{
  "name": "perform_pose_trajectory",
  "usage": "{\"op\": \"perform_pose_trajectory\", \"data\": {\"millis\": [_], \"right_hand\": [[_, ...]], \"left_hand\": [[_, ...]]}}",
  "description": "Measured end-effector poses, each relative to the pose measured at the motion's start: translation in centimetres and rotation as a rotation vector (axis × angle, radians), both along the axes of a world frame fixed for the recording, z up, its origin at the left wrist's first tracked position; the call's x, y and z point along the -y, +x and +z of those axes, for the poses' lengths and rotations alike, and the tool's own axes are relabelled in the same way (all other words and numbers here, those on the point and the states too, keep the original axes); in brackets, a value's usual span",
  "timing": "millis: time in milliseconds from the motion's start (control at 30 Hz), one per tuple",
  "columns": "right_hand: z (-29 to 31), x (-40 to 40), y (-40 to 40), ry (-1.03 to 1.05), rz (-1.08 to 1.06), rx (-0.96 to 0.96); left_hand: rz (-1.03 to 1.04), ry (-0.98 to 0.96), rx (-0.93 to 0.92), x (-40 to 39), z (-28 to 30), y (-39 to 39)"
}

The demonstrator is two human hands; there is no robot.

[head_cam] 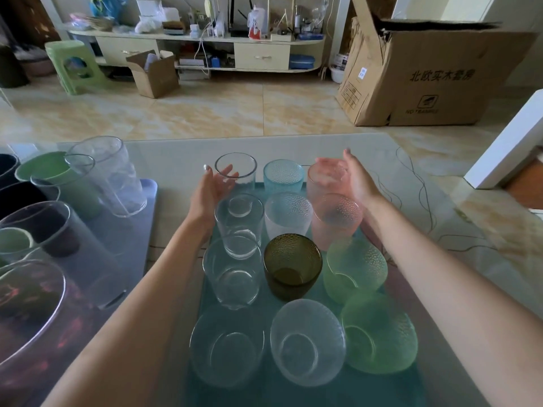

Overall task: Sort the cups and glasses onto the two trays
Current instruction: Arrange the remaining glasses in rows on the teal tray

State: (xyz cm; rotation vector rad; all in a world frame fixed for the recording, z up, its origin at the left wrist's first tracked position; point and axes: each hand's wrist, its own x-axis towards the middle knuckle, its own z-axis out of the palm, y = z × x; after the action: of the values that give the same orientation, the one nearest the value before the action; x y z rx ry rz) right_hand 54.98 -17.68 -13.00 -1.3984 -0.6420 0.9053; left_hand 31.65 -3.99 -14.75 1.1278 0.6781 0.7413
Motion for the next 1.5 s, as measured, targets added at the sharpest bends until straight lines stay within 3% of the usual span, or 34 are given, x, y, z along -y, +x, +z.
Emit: {"op": "perform_pose_trajectory", "data": {"millis": [167,333,500,667,967,1133,1267,1500], "right_hand": [[-0.6,-1.5,1.6,0.14,0.257,-0.35],[-0.3,-3.8,2.3,0.029,0.565,-0.445],[-0.3,-4.5,3.0,-0.078,0.657,-0.471],[-0.5,-4.3,2.9,-0.104,0.722,-0.5],[-0.5,-3.0,2.4,-0.051,0.634,-0.369],[-0.9,-1.5,2.0,0.186,0.596,-0.539],[-1.9,-0.1,0.9,0.205,0.38,-0.374],[-1.4,0.8,-0.7,0.229,0.243,-0.376]], "left_hand": [[-0.144,0.022,-0.048,-1.8,-0.2,-0.1],[-0.273,0.043,-0.132,-3.0,1.0,1.0],[-0.449,-0.012,-0.204,-3.8,1.5,1.0],[-0.465,-0.04,-0.233,-4.1,1.1,1.3],[-0.459,0.04,-0.305,-2.4,2.5,0.9],[-0.348,0.069,-0.153,-1.5,1.3,-0.4],[-0.242,0.059,-0.031,-0.4,0.1,-1.0],[-0.189,0.039,0.025,1.1,0.9,-0.5]]}}
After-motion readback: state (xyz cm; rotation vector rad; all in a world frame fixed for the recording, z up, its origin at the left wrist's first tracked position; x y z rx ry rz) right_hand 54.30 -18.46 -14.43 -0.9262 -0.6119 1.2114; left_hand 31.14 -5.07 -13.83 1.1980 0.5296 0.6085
